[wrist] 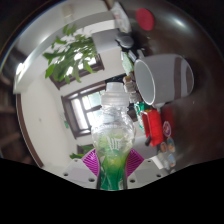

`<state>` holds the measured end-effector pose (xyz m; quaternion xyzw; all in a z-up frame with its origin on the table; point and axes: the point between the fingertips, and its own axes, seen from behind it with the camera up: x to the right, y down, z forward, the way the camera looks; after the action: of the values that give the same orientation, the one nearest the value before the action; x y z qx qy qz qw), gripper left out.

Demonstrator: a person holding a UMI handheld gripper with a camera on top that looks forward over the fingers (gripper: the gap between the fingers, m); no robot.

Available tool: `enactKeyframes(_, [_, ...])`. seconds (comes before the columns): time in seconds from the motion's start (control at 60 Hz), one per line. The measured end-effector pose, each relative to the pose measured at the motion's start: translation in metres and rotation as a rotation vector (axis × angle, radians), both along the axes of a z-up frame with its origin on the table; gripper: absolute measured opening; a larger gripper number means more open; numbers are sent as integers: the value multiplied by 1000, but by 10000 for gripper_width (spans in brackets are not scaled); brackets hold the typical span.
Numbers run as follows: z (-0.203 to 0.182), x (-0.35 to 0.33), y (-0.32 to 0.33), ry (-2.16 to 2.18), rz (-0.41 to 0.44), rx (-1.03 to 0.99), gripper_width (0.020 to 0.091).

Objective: Pour water

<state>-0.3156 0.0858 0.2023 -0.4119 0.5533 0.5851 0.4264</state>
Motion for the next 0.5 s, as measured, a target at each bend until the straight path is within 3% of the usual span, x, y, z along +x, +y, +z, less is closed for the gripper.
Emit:
enactKeyframes(0.267, [36, -50, -13, 380, -43, -1, 294])
enactKeyframes(0.5, [77, -121, -32, 160, 42, -25, 292])
